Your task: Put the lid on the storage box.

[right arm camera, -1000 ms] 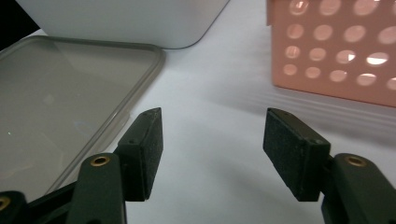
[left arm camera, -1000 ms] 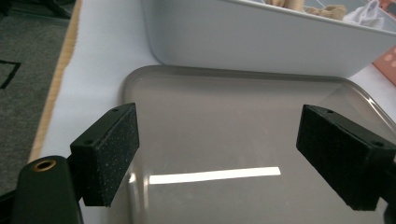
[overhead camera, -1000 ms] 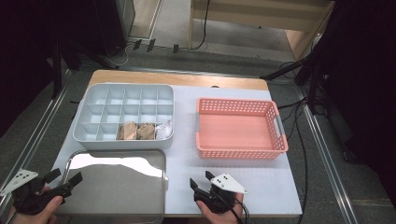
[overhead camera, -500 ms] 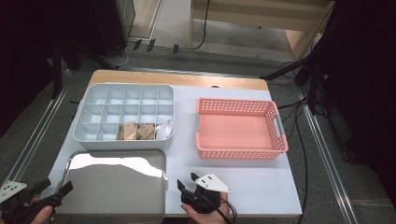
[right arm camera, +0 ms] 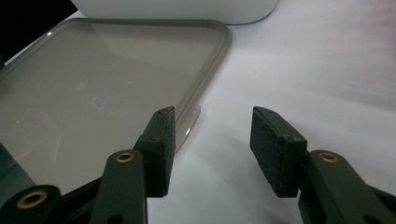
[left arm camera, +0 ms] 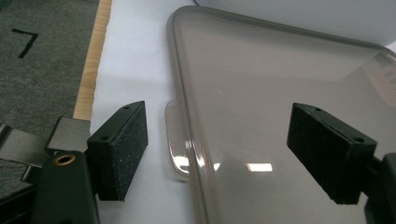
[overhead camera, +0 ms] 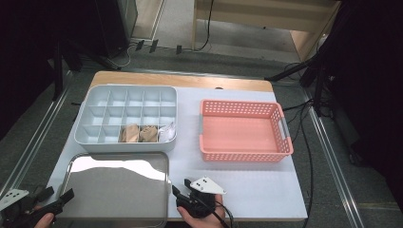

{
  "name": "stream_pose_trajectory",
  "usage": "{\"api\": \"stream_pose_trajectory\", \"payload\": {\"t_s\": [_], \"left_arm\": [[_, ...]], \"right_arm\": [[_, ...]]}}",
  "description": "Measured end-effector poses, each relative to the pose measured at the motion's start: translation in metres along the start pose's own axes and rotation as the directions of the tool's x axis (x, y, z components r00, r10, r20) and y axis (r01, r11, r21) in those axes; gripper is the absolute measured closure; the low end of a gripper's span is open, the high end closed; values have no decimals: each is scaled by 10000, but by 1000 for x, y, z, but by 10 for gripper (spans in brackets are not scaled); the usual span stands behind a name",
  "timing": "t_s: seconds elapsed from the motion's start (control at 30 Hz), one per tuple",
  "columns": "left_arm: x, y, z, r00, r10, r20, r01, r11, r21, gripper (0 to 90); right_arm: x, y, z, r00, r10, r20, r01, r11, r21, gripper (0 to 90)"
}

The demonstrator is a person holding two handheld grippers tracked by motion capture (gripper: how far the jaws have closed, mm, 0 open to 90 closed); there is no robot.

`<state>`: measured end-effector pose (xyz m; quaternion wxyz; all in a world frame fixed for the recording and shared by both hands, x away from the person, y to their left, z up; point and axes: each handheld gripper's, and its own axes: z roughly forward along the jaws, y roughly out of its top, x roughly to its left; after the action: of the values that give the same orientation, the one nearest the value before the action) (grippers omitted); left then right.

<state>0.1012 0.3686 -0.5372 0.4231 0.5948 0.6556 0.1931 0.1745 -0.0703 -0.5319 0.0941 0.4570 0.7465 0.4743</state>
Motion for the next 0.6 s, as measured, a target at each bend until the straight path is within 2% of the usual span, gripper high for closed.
{"api": "stream_pose_trajectory", "payload": {"t_s": [0.27,0.47,0.53,0.6], "left_arm": [[-1,0,0,10000,43,85,-43,10000,66,253],[-1,1,1,9997,-73,230,70,9999,100,259],[0,3,2,9991,-257,344,253,9996,132,263],[1,5,2,9985,-366,413,359,9992,177,270]], "right_arm": [[5,-1,6,9998,-16,-207,21,9997,247,553],[8,-1,12,9996,73,-286,-61,9990,432,565],[9,1,14,9991,209,-361,-192,9987,462,579],[9,4,15,9979,549,-350,-532,9975,471,599]]}}
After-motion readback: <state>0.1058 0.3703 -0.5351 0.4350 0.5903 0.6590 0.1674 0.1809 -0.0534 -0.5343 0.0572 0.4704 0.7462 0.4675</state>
